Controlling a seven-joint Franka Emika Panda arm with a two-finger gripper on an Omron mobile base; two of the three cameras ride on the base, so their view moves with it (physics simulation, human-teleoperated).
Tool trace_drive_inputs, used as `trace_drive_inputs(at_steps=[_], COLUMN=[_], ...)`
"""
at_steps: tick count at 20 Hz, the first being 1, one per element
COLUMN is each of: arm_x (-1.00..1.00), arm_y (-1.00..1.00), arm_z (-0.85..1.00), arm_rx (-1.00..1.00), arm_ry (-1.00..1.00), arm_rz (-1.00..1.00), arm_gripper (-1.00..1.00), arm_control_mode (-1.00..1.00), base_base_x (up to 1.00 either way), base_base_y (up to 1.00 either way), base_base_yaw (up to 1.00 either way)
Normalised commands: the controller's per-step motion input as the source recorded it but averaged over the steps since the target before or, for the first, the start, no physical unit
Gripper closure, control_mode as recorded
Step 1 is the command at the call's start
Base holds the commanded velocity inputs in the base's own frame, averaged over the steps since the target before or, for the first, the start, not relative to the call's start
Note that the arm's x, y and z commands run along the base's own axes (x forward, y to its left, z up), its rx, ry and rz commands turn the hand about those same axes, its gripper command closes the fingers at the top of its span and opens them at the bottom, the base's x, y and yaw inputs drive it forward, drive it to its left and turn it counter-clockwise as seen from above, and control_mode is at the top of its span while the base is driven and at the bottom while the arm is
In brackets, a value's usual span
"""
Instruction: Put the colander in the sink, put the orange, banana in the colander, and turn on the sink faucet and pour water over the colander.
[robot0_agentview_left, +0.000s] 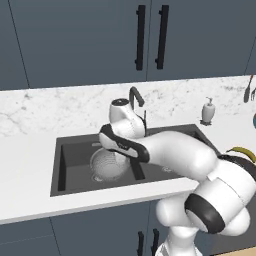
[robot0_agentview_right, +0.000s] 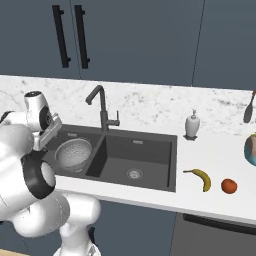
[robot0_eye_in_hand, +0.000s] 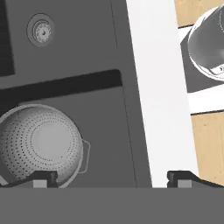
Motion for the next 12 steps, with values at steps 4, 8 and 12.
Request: trace_drive_inputs(at_steps=[4, 8, 12], arm_x=[-0.96, -0.97, -0.44], arm_y=[-0.22, -0.60, -0.80], arm_z=[0.64, 0.36, 0.33], arm_rx=[0.02, 0.05, 0.07], arm_ry=[-0.29, -0.38, -0.27], arm_rz=[-0.08, -0.16, -0.26], arm_gripper=[-1.00, -1.00, -1.00], arm_control_mode=[-1.00, -1.00, -1.00], base_base_x=[0.00, 0.00, 0.00], base_base_y=[0.00, 0.00, 0.00], base_base_yaw=[0.00, 0.00, 0.00])
